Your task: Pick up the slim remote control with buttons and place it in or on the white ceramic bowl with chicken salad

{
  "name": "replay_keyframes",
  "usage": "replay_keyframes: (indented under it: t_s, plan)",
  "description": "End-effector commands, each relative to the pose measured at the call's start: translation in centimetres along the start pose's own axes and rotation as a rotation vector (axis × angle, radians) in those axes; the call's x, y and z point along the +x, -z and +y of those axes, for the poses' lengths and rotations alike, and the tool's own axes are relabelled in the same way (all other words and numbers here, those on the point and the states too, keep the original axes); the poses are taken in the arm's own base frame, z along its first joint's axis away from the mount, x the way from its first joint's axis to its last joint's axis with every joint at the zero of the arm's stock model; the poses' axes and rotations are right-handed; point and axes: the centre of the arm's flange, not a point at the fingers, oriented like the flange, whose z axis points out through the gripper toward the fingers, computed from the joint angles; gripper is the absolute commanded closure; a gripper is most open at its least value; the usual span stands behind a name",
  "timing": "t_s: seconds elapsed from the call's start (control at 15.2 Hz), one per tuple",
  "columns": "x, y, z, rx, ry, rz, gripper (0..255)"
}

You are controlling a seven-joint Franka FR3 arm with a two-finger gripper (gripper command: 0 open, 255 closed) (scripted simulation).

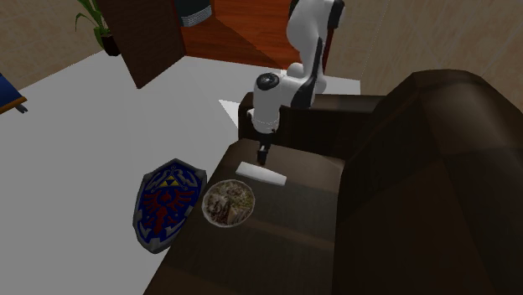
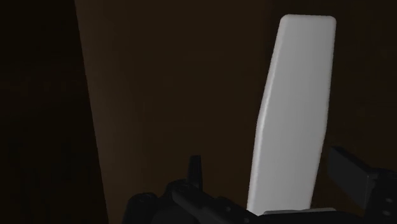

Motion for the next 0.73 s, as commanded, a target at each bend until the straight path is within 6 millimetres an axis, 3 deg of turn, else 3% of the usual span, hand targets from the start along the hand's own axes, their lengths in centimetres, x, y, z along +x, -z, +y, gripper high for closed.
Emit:
replay_keyframes:
  t_s: [0.0, 0.13, 0.66]
  plan:
    - [0.0, -1.6, -2.0, 0.01, -0.066, -0.008, 0]
    - [0.3, -3.0, -4.0, 0.018, -0.123, -0.015, 0]
    - [0.3, -7.0, -4.0, 0.018, -0.123, -0.015, 0]
